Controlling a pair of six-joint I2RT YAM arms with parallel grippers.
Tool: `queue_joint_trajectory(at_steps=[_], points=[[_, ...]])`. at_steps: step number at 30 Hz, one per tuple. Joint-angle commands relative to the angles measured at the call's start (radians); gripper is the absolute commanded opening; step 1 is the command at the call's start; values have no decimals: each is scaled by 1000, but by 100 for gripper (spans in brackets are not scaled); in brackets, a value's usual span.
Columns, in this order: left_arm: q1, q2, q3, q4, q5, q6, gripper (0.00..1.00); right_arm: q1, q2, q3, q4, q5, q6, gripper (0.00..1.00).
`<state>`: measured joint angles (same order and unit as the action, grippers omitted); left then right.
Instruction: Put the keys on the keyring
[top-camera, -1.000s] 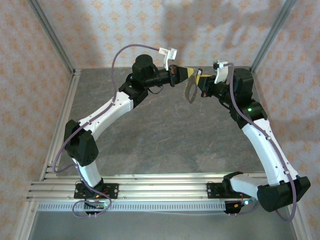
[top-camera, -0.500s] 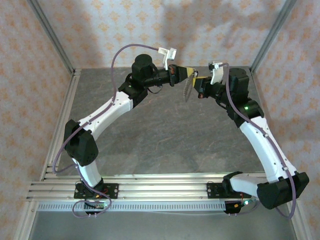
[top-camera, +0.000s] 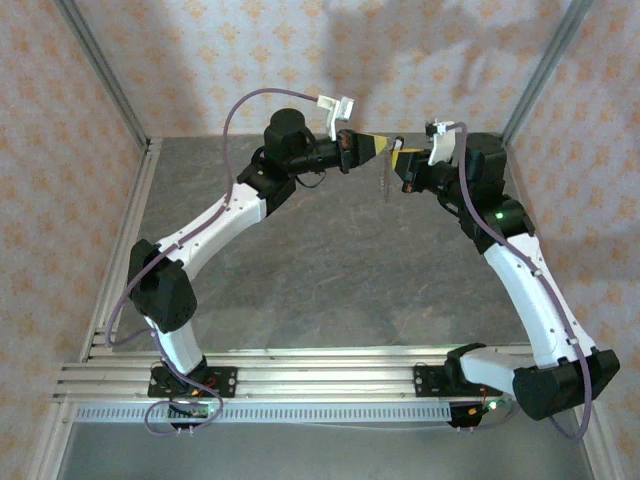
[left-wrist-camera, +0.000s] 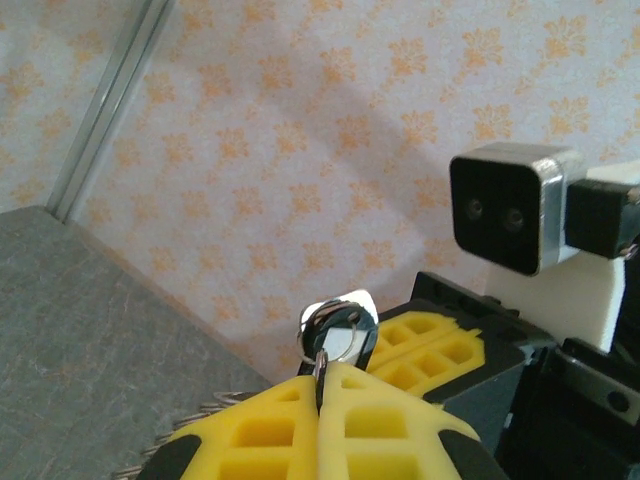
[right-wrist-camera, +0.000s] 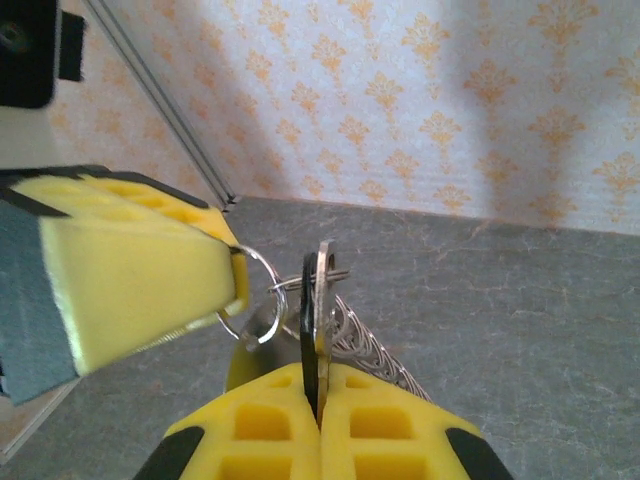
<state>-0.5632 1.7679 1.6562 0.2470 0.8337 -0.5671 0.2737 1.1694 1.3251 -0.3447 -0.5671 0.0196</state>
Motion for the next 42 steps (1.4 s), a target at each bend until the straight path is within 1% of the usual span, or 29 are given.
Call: queue_joint_trajectory(at_steps=[1, 5, 7, 11, 14, 15, 16, 18, 20, 21, 23, 28, 30, 31, 32, 37, 42], points=[[-1, -36, 12, 38, 28, 10, 0, -11, -6, 61, -7, -14, -20, 0], [-5, -33, 11, 43, 31, 6, 0, -7, 9, 87, -18, -61, -16, 0], [-6, -31, 15, 42, 33, 6, 0, -1, 34, 95, -26, -62, -20, 0], [-7, -24, 25, 31, 32, 3, 0, 1, 33, 91, -31, -31, -26, 0], [-6, -28, 24, 9, -1, 6, 0, 0, 36, 95, -39, -6, -29, 0], [-7, -30, 20, 5, -14, 6, 3, -1, 40, 97, -46, -2, -30, 0], [-6, -35, 14, 2, -29, 7, 10, 0, 44, 99, -51, -1, -32, 0], [-5, -52, -8, 3, -69, 6, 30, 0, 51, 100, -59, -1, -31, 0], [-3, -76, -35, 5, -111, 4, 47, -1, 58, 98, -68, -1, -32, 0], [-1, -89, -49, 5, -133, 4, 54, 0, 60, 94, -69, 1, -32, 0], [4, -116, -76, -2, -175, 6, 63, 0, 68, 88, -70, 0, -29, 0], [31, -185, -136, -35, -274, 5, 78, 2, 100, 78, -70, -11, -18, 0], [46, -214, -166, -51, -315, 3, 90, 2, 122, 76, -68, -21, -14, 0], [51, -226, -180, -57, -334, 1, 93, 3, 135, 75, -67, -25, -12, 0], [59, -241, -197, -62, -354, -1, 99, 4, 150, 76, -63, -30, -11, 0], [100, -297, -269, -86, -418, -20, 100, 28, 247, 102, -38, -49, 0, 0], [131, -337, -316, -121, -448, -16, 100, 84, 410, 204, -20, -54, -6, 0]])
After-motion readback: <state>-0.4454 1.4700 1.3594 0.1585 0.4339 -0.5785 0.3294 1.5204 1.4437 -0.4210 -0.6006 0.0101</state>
